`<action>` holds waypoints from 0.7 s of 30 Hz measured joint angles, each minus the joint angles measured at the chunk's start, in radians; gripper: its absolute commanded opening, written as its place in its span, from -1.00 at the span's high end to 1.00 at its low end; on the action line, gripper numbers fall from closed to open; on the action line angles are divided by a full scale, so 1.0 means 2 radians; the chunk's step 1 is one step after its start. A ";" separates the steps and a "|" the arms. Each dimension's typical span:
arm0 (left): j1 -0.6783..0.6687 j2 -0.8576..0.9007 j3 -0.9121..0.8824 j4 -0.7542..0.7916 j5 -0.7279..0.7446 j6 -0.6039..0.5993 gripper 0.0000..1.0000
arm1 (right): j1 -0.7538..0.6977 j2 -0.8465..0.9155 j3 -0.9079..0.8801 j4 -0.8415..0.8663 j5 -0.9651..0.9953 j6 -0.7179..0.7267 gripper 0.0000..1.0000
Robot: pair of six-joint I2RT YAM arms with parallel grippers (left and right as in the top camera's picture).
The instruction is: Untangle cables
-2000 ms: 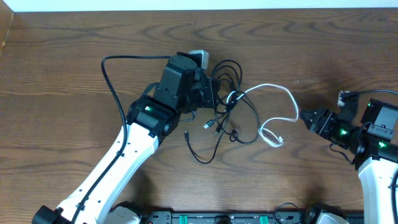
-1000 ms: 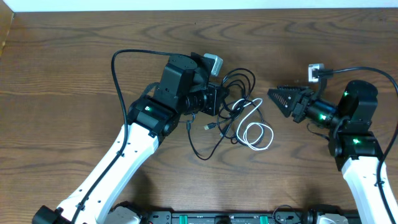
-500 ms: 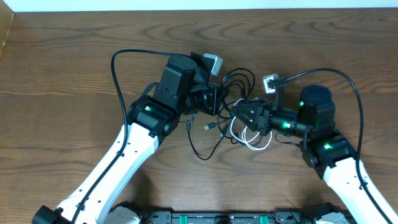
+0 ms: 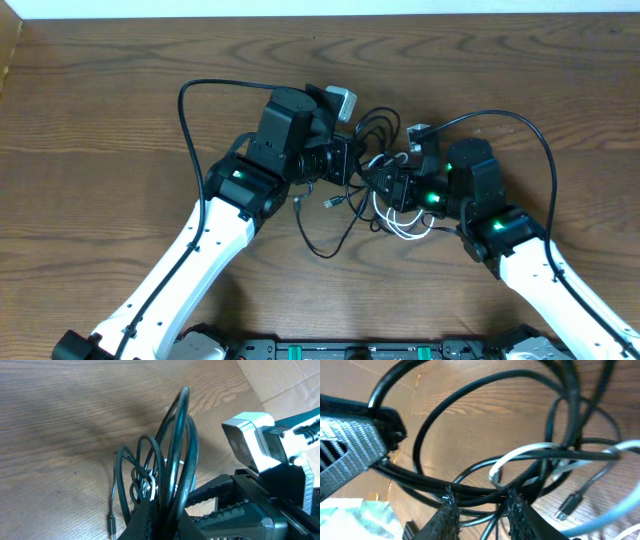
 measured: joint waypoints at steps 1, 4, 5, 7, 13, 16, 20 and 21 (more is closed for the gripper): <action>0.000 0.000 0.000 0.000 0.000 0.000 0.85 | 0.000 0.000 0.000 0.000 0.006 0.001 0.37; 0.000 0.000 0.000 0.000 0.000 0.000 0.85 | 0.000 0.000 0.000 0.000 0.019 0.002 0.31; 0.000 0.000 0.000 0.000 0.000 0.000 0.85 | 0.000 0.000 0.000 0.000 0.024 0.003 0.30; 0.000 0.000 0.000 0.000 0.000 0.000 0.85 | 0.000 0.000 0.000 0.001 0.033 0.004 0.29; 0.000 0.000 0.000 0.000 0.001 -0.006 0.85 | 0.000 0.000 0.000 0.015 0.045 0.012 0.29; 0.000 0.000 0.000 0.001 0.012 -0.006 0.84 | 0.000 0.000 0.000 0.028 0.048 0.034 0.35; 0.000 0.000 0.000 0.001 0.023 -0.006 0.85 | 0.000 0.000 0.000 0.030 0.050 0.074 0.42; 0.000 0.000 0.000 0.001 0.024 -0.006 0.85 | 0.000 0.000 0.000 0.029 0.051 0.080 0.42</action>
